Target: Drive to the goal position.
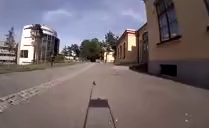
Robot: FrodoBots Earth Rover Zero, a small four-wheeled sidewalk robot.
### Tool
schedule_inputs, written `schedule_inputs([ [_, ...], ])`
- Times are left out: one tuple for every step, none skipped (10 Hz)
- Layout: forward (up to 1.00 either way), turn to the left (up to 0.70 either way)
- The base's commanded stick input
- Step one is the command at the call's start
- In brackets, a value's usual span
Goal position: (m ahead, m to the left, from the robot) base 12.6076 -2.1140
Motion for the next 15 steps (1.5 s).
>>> schedule_inputs([
  [0.45,0.0],
  [0.45,0.0],
  [0.45,0.0],
  [0.45,0.0],
  [0.45,0.0],
  [0.45,0.0],
  [0.45,0.0],
  [0.45,0.0],
  [0.45,0.0],
  [0.45,0.0],
  [0.45,0.0],
  [0.45,0.0],
  [0.45,0.0],
  [0.45,0.0],
  [0.45,0.0],
])
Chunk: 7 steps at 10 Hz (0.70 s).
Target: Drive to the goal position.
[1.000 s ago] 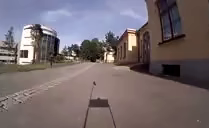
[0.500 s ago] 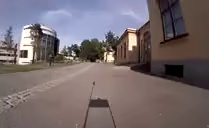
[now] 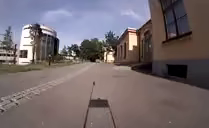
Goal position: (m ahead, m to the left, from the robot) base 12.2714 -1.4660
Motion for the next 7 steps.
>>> schedule_inputs([
  [0.45,0.0],
  [0.45,0.0],
  [0.45,0.0],
  [0.45,0.0],
  [0.45,0.0],
  [0.45,0.0],
  [0.45,0.0],
])
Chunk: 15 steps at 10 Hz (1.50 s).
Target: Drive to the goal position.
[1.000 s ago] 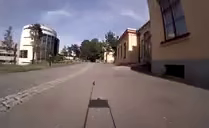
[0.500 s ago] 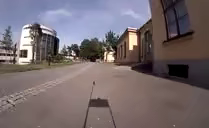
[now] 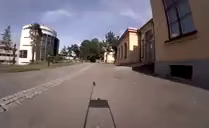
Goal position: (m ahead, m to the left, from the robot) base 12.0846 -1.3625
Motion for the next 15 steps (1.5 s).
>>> schedule_inputs([
  [0.45,0.0],
  [0.45,0.0],
  [0.45,0.0],
  [0.45,0.0],
  [0.45,0.0],
  [0.45,0.0],
  [0.45,0.0],
  [0.45,0.0],
  [0.45,0.0],
  [0.45,0.0],
  [0.45,0.0],
  [0.45,0.0],
  [0.45,0.0],
  [0.45,0.0],
  [0.45,0.0],
])
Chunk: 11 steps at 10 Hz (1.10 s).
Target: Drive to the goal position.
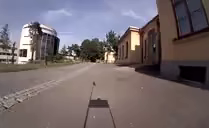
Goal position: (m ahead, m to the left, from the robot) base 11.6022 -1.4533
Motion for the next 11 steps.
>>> schedule_inputs([
  [0.45,0.0],
  [0.45,0.0],
  [0.45,0.0],
  [0.45,0.0],
  [0.45,0.0],
  [0.45,0.0],
  [0.45,0.0],
  [0.45,0.0],
  [0.45,0.0],
  [0.45,0.0],
  [0.45,0.0],
])
